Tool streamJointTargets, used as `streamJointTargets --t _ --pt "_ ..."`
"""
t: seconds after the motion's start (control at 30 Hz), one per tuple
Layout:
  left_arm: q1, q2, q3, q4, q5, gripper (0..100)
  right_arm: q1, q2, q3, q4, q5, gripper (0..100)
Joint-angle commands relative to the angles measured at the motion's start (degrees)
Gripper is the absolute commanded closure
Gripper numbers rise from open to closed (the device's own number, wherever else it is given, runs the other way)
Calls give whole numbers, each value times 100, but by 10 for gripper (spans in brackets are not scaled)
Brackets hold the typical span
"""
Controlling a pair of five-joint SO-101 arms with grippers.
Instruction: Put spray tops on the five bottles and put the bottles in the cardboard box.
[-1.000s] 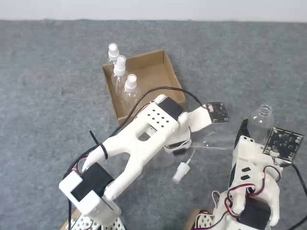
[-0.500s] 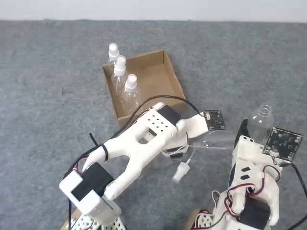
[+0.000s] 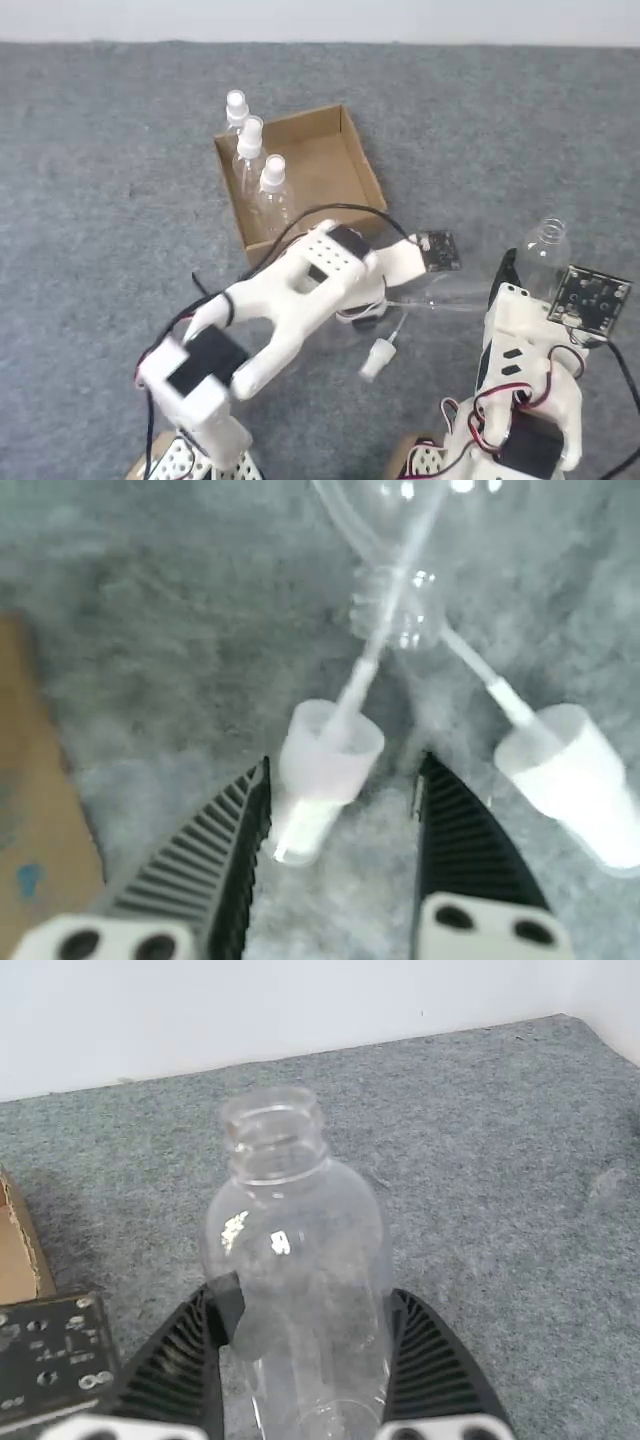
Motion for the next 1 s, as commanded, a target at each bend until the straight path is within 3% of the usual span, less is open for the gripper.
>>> streamJointTargets --t 0.0,0.2,0.43,0.8,0.97 --pt "-35 624 -1218 800 -79 787 48 -22 -79 -154 -9 993" --pt "-9 1415 -2158 1495 -79 856 48 -22 -79 -154 -9 993" --pt "18 1477 -2255 1732 -70 975 66 -22 -79 -154 0 993" --pt "123 1336 -2273 2479 290 985 75 -22 -79 -163 0 993" --pt "114 712 -2246 3218 325 985 75 -22 -79 -163 0 993"
